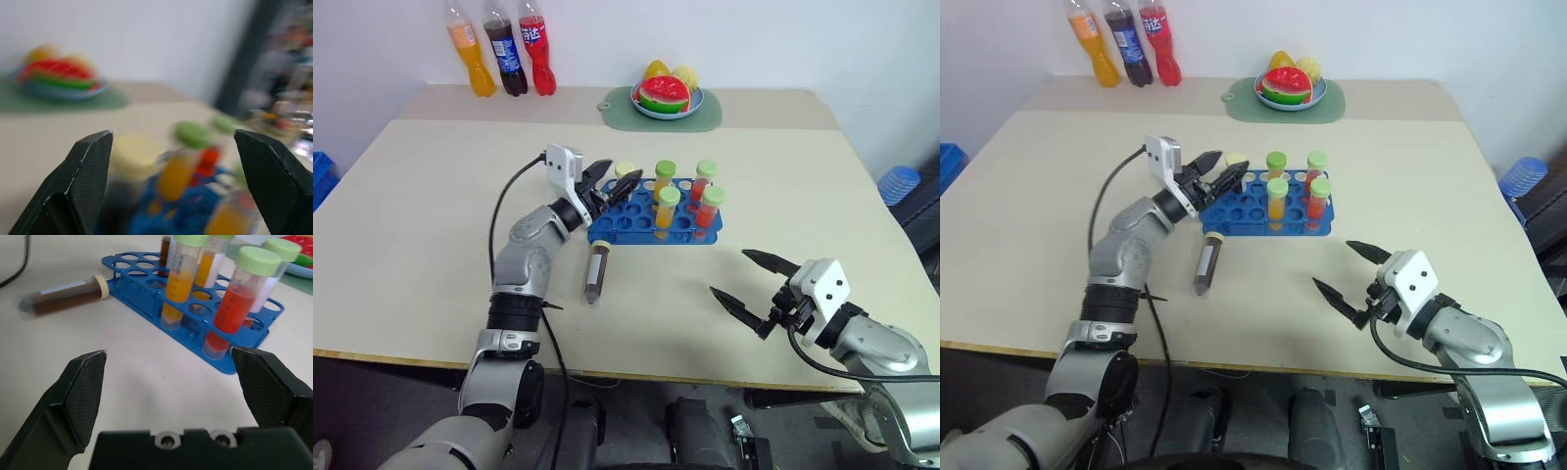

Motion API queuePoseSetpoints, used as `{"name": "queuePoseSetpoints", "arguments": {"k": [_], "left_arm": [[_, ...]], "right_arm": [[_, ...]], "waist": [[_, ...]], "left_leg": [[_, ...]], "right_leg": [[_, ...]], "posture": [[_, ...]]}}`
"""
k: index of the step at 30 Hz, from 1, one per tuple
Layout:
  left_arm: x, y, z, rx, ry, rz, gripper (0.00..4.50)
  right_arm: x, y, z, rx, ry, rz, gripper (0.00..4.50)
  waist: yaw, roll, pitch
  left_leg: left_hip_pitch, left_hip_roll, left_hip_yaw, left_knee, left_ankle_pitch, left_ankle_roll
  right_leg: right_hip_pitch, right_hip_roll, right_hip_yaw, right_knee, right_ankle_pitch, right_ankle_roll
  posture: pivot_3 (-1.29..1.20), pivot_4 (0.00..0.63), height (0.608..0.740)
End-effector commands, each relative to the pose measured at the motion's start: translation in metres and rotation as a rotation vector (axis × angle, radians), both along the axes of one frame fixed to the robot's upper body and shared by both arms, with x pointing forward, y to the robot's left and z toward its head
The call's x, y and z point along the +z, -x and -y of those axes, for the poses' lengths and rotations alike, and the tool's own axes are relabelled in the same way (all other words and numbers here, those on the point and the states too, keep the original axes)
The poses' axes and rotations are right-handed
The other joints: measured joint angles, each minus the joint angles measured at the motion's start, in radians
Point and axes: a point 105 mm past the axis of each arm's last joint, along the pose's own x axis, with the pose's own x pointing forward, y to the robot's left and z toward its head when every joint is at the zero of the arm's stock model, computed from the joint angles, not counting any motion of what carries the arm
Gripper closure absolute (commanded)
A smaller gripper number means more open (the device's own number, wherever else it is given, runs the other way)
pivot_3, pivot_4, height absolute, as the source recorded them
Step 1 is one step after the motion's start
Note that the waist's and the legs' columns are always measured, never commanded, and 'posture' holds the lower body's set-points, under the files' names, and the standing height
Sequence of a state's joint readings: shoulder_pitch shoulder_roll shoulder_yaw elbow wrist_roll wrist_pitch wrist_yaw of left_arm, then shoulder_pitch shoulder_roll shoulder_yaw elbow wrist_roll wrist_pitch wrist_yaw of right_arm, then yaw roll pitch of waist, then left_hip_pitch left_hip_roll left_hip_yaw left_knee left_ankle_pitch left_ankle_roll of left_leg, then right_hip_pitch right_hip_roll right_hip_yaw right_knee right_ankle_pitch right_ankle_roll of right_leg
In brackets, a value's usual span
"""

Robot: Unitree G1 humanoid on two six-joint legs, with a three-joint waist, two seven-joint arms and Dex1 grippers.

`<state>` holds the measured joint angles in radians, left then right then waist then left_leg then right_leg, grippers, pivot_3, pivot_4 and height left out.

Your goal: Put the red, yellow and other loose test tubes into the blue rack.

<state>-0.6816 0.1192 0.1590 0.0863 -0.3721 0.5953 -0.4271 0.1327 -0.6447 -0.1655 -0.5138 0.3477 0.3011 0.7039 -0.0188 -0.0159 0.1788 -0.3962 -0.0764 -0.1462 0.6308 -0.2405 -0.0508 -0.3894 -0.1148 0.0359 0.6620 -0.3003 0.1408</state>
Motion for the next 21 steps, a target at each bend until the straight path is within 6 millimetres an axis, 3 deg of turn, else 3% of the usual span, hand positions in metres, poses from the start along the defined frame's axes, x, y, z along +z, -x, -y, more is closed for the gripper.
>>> {"name": "queuePoseSetpoints", "arguments": {"k": [1, 3, 7, 15, 21], "left_arm": [[0.019, 0.012, -0.010, 0.131, 0.017, -0.144, 0.40], [0.015, 0.016, -0.014, 0.183, -0.018, -0.271, 0.40], [0.007, 0.026, -0.010, 0.122, -0.158, -0.520, 0.40], [-0.016, 0.029, -0.008, -0.022, -0.294, -0.727, 0.40], [-0.018, 0.038, -0.007, -0.090, -0.372, -0.832, 0.40]], "right_arm": [[0.006, -0.004, -0.005, 0.052, 0.001, 0.016, 0.00], [0.006, -0.007, -0.006, 0.068, 0.005, 0.014, 0.00], [0.006, -0.013, -0.009, 0.093, 0.005, 0.015, 0.00], [0.003, -0.017, -0.014, 0.119, -0.002, 0.010, 0.00], [0.000, -0.015, -0.013, 0.116, -0.003, 0.004, 0.00]], "waist": [[0.005, 0.000, 0.000], [0.007, -0.001, 0.000], [0.005, -0.002, 0.001], [0.002, -0.002, 0.001], [0.006, -0.003, 0.002]], "left_leg": [[0.000, 0.000, 0.000, 0.000, 0.000, 0.000], [0.000, 0.000, 0.000, 0.000, 0.000, 0.000], [0.000, -0.003, 0.000, 0.001, 0.000, 0.000], [0.002, -0.001, 0.002, -0.001, 0.001, -0.002], [0.002, -0.001, 0.003, -0.001, 0.001, -0.002]], "right_leg": [[0.000, 0.000, 0.000, 0.000, 0.000, 0.000], [0.000, 0.000, 0.000, 0.000, 0.000, 0.000], [0.000, 0.000, 0.000, 0.000, 0.000, 0.000], [-0.001, 0.001, 0.003, 0.001, 0.000, 0.000], [-0.002, 0.000, 0.006, 0.001, 0.000, 0.000]], "posture": [[0.00, 0.150, 0.740], [0.00, 0.150, 0.740], [0.00, 0.150, 0.740], [0.00, 0.150, 0.740], [0.00, 0.150, 0.740]]}}
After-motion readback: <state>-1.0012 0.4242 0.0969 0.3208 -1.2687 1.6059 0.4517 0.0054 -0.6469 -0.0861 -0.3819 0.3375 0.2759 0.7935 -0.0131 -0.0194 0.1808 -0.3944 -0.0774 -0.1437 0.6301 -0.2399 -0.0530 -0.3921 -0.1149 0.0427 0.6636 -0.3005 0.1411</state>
